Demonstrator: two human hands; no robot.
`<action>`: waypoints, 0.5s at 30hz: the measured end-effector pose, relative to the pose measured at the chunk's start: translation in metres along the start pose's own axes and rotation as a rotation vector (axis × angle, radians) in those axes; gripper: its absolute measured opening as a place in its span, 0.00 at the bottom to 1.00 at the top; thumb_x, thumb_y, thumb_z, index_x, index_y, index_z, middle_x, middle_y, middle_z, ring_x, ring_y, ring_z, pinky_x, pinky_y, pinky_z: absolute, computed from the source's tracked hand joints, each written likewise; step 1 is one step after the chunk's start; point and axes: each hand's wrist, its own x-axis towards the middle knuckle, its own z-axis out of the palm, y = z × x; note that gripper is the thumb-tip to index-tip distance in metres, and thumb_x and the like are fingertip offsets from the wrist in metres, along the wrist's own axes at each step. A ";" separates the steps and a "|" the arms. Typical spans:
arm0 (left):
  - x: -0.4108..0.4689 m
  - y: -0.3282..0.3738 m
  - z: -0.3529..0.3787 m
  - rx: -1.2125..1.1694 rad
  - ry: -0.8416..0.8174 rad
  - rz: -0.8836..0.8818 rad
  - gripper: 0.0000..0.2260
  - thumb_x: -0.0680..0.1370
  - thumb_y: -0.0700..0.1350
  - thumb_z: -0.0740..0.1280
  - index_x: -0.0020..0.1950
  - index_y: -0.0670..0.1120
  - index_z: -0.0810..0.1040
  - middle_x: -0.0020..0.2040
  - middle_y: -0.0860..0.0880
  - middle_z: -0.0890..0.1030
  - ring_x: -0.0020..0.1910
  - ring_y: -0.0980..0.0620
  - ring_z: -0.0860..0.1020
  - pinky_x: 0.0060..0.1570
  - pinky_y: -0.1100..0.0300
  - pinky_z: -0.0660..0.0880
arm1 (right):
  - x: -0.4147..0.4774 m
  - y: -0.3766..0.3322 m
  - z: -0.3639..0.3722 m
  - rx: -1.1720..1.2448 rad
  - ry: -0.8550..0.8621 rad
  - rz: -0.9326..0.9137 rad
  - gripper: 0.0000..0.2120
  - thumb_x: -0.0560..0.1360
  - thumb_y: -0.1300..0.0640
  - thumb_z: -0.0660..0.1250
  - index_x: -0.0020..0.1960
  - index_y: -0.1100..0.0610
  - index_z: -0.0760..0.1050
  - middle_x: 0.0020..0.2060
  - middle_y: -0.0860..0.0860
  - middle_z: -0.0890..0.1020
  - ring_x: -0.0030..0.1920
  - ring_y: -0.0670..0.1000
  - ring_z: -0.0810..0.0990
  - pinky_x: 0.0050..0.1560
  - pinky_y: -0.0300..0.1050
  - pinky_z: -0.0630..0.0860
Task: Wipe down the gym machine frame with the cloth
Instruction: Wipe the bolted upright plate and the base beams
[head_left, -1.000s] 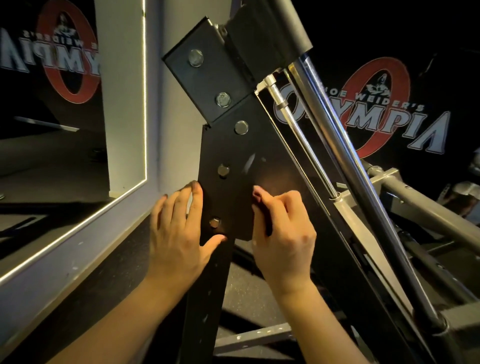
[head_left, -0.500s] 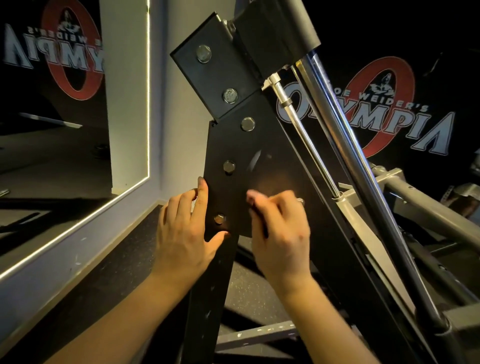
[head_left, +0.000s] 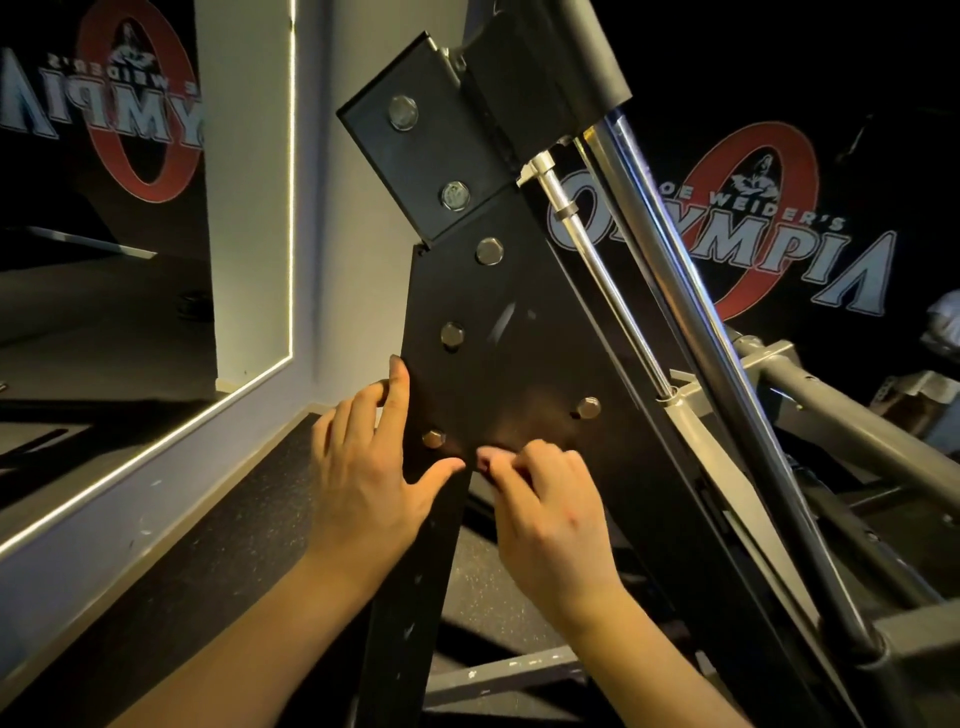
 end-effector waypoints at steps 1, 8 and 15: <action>0.000 0.000 0.000 -0.002 0.001 0.003 0.44 0.72 0.67 0.66 0.81 0.46 0.59 0.67 0.42 0.75 0.66 0.41 0.74 0.66 0.36 0.73 | -0.003 0.002 -0.001 -0.004 -0.036 -0.016 0.17 0.86 0.55 0.58 0.57 0.63 0.84 0.42 0.53 0.79 0.39 0.47 0.73 0.40 0.38 0.68; -0.001 0.004 0.001 -0.044 0.010 -0.017 0.45 0.71 0.66 0.66 0.82 0.45 0.58 0.67 0.42 0.74 0.66 0.41 0.72 0.67 0.37 0.72 | 0.067 0.024 -0.036 -0.011 0.316 0.119 0.05 0.78 0.65 0.70 0.53 0.66 0.82 0.42 0.57 0.78 0.39 0.48 0.71 0.38 0.42 0.69; -0.001 0.000 0.002 0.032 0.014 0.005 0.43 0.71 0.63 0.69 0.81 0.44 0.62 0.66 0.41 0.76 0.65 0.40 0.75 0.66 0.37 0.73 | 0.023 0.003 -0.005 0.012 -0.011 -0.064 0.10 0.82 0.59 0.65 0.56 0.63 0.83 0.42 0.54 0.79 0.38 0.50 0.74 0.37 0.45 0.71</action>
